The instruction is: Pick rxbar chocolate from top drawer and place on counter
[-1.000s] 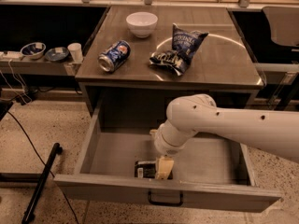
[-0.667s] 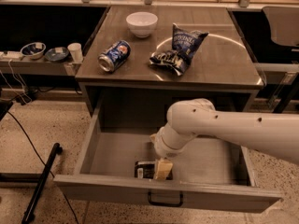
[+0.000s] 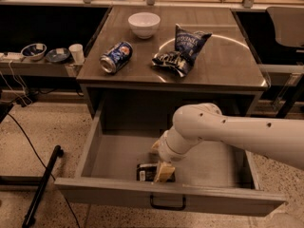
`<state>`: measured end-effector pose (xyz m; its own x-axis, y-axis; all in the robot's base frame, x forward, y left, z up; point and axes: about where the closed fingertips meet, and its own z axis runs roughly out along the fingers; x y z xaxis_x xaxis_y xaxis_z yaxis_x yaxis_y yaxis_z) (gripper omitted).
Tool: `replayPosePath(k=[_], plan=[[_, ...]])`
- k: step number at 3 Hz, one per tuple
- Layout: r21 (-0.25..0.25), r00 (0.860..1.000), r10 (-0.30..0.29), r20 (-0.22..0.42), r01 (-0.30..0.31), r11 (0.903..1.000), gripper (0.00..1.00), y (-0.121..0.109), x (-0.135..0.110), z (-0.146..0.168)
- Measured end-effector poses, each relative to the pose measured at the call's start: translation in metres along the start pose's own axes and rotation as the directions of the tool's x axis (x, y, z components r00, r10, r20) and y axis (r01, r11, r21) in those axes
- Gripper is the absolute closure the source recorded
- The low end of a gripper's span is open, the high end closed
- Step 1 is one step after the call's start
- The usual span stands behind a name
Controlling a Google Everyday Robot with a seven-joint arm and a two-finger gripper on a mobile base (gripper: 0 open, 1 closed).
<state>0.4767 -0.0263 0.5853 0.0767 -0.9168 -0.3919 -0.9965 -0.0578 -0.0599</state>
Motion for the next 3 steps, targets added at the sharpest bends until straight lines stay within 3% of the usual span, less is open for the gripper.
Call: replayPosePath(k=[2, 3], plan=[[0.004, 1.0, -0.001, 0.023, 0.001, 1.0, 0.98, 0.0013, -0.007, -0.0056], [0.058, 0.994, -0.011, 0.11, 0.005, 0.9983, 1.0, -0.0009, -0.0072, -0.0136]])
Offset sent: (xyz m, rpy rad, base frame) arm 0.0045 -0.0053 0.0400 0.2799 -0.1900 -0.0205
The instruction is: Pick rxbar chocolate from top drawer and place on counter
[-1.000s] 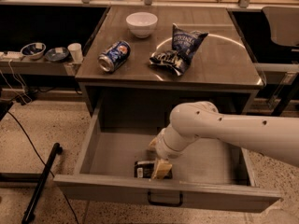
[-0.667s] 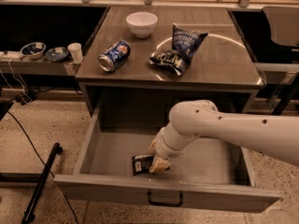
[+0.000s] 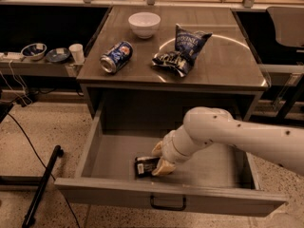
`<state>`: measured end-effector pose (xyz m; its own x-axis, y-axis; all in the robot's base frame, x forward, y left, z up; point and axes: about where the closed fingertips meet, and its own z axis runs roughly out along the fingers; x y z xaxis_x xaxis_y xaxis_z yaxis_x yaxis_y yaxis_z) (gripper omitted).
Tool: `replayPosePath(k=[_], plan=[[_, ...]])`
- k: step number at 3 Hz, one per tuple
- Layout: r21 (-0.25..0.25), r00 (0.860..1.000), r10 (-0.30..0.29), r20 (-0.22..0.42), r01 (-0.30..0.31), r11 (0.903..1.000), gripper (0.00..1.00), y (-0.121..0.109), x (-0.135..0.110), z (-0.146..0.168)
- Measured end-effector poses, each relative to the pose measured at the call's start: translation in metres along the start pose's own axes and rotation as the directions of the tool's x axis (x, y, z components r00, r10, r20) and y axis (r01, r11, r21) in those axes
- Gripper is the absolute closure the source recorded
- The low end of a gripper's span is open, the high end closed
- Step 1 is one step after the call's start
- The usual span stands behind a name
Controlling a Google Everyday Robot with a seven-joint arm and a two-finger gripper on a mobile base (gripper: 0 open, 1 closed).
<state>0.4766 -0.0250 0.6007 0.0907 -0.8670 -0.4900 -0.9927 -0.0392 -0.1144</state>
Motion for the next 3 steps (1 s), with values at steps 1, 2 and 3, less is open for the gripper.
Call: replayPosePath(k=[1, 2, 3], plan=[[0.107, 0.982, -0.022, 0.186, 0.002, 0.9942, 1.0, -0.01, -0.027, -0.033], [0.204, 0.97, -0.034, 0.24, -0.016, 0.9787, 1.0, -0.023, -0.011, -0.105], [0.231, 0.973, 0.011, 0.23, -0.066, 0.9707, 1.0, -0.039, 0.013, -0.184]])
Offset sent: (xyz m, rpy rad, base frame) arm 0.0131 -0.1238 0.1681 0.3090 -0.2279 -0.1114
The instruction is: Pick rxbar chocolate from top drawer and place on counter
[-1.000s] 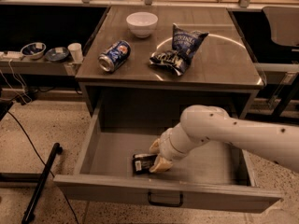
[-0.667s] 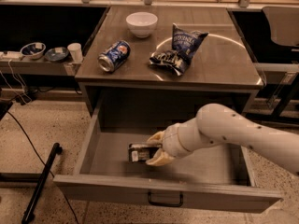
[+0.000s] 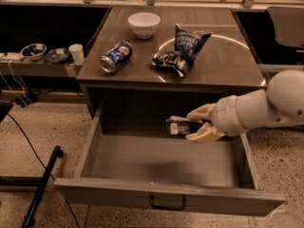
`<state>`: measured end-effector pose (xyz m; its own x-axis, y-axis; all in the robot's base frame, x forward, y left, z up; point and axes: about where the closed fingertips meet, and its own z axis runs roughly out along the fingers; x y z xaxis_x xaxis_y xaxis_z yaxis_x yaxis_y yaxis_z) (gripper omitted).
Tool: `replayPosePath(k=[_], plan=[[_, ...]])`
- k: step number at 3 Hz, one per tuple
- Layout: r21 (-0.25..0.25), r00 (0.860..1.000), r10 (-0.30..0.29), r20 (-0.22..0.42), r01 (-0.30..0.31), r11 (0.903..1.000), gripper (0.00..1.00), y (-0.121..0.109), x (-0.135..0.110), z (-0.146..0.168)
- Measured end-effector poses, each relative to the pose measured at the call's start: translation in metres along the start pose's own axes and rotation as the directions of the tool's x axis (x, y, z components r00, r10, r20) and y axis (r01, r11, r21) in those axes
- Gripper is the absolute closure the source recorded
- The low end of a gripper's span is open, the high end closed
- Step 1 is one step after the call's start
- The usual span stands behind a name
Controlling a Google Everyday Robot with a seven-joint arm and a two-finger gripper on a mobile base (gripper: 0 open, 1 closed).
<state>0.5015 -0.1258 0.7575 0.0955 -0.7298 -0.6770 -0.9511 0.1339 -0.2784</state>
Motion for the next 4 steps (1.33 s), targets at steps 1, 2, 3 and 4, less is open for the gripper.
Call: replayPosePath(k=[1, 2, 3, 4], plan=[[0.011, 0.985, 0.151, -0.079, -0.151, 0.9885, 1.0, -0.041, 0.024, -0.059], [0.062, 0.951, 0.276, -0.143, -0.27, 0.961, 1.0, -0.095, 0.031, -0.09], [0.177, 0.912, 0.384, -0.147, -0.358, 0.917, 1.0, -0.144, 0.028, -0.122], [0.304, 0.864, 0.49, -0.12, -0.437, 0.8462, 1.0, -0.17, 0.036, -0.156]])
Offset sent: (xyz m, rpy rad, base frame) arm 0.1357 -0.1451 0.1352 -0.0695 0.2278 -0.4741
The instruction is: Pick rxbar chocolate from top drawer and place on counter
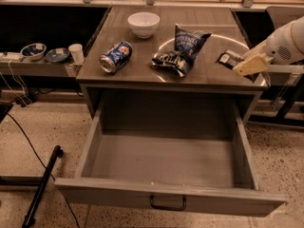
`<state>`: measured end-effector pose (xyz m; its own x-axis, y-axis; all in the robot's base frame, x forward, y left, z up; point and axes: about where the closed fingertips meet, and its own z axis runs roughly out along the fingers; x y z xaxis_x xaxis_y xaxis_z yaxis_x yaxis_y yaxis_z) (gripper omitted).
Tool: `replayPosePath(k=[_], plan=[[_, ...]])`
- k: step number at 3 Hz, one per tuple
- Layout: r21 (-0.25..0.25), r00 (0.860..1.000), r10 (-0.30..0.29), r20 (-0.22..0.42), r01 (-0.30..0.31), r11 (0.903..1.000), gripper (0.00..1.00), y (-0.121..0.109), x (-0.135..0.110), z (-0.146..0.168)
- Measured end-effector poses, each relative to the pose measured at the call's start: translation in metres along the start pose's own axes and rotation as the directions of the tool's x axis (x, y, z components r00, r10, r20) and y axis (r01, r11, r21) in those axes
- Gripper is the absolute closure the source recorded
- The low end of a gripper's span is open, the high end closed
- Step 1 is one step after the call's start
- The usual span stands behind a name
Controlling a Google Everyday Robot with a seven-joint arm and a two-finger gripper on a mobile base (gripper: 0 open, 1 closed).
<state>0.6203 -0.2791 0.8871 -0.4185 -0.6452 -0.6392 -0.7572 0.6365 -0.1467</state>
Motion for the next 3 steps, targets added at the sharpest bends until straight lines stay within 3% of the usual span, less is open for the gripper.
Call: replayPosePath(k=[1, 2, 3], plan=[[0.072, 0.986, 0.162, 0.046, -0.165, 0.9836, 0.96, -0.028, 0.001, 0.018], [0.085, 0.97, 0.231, 0.082, -0.237, 0.9677, 0.73, -0.039, -0.008, 0.036], [0.086, 0.968, 0.236, 0.085, -0.243, 0.9663, 0.5, -0.039, -0.009, 0.037]])
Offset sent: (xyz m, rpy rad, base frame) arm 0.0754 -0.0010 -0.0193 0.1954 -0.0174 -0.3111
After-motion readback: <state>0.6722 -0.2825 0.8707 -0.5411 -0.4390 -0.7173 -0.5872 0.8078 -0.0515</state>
